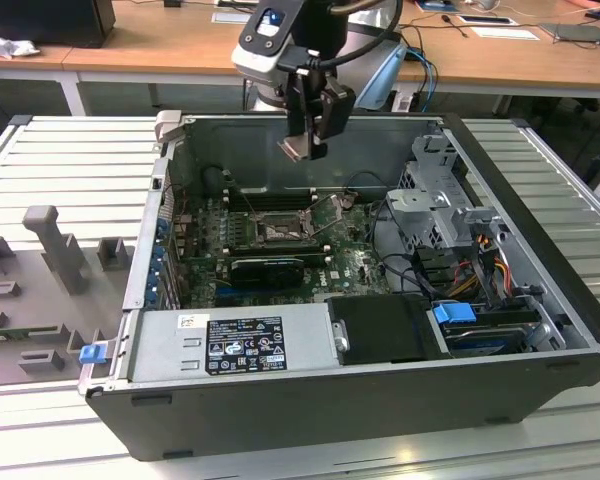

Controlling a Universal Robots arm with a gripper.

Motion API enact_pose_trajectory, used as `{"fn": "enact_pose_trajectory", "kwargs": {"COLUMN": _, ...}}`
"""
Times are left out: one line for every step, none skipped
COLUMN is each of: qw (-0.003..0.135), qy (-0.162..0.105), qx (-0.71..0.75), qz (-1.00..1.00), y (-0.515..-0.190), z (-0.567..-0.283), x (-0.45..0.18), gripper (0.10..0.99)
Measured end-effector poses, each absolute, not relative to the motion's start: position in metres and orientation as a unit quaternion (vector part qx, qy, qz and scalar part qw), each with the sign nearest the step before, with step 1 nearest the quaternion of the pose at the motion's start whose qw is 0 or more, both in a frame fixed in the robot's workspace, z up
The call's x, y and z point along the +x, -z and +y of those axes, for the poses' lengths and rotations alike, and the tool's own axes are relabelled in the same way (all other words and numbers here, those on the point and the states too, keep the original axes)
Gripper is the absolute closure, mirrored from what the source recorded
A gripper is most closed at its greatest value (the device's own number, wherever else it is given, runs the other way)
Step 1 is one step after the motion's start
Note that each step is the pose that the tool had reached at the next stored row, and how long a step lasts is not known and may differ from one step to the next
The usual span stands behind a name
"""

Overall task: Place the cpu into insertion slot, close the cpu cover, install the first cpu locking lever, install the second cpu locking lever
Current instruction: 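Place the cpu into insertion slot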

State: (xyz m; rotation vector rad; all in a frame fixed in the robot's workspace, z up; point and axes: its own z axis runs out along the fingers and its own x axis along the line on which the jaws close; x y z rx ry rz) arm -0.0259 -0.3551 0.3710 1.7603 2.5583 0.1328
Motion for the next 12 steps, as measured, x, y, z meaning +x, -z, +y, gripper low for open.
{"fn": "enact_pose_trajectory", "kwargs": {"qw": 0.017, "qy": -0.043, "qx": 0.576, "qz": 0.816, "y": -0.3708, "z": -0.3551, "x": -0.0259, "gripper": 0.557}}
{"fn": "enact_pose_trajectory", "kwargs": {"qw": 0.017, "qy": -0.042, "qx": 0.583, "qz": 0.812, "y": -0.3707, "z": -0.3551, "x": -0.0259, "gripper": 0.557}}
{"fn": "enact_pose_trajectory", "kwargs": {"qw": 0.018, "qy": -0.042, "qx": 0.591, "qz": 0.806, "y": -0.3705, "z": -0.3551, "x": -0.0259, "gripper": 0.557}}
{"fn": "enact_pose_trajectory", "kwargs": {"qw": 0.018, "qy": -0.042, "qx": 0.601, "qz": 0.798, "y": -0.3702, "z": -0.3551, "x": -0.0259, "gripper": 0.557}}
{"fn": "enact_pose_trajectory", "kwargs": {"qw": 0.019, "qy": -0.042, "qx": 0.612, "qz": 0.790, "y": -0.3699, "z": -0.3551, "x": -0.0259, "gripper": 0.557}}
{"fn": "enact_pose_trajectory", "kwargs": {"qw": 0.020, "qy": -0.041, "qx": 0.621, "qz": 0.783, "y": -0.3697, "z": -0.3551, "x": -0.0259, "gripper": 0.557}}
{"fn": "enact_pose_trajectory", "kwargs": {"qw": 0.020, "qy": -0.041, "qx": 0.634, "qz": 0.772, "y": -0.3693, "z": -0.3551, "x": -0.0259, "gripper": 0.557}}
{"fn": "enact_pose_trajectory", "kwargs": {"qw": 0.021, "qy": -0.041, "qx": 0.646, "qz": 0.762, "y": -0.3688, "z": -0.3551, "x": -0.0259, "gripper": 0.557}}
{"fn": "enact_pose_trajectory", "kwargs": {"qw": 0.021, "qy": -0.041, "qx": 0.652, "qz": 0.757, "y": -0.3686, "z": -0.3551, "x": -0.0259, "gripper": 0.557}}
{"fn": "enact_pose_trajectory", "kwargs": {"qw": 0.022, "qy": -0.040, "qx": 0.663, "qz": 0.747, "y": -0.3679, "z": -0.3551, "x": -0.0259, "gripper": 0.557}}
{"fn": "enact_pose_trajectory", "kwargs": {"qw": 0.022, "qy": -0.040, "qx": 0.668, "qz": 0.743, "y": -0.3665, "z": -0.3551, "x": -0.0258, "gripper": 0.557}}
{"fn": "enact_pose_trajectory", "kwargs": {"qw": 0.022, "qy": -0.040, "qx": 0.669, "qz": 0.742, "y": -0.3650, "z": -0.3551, "x": -0.0259, "gripper": 0.557}}
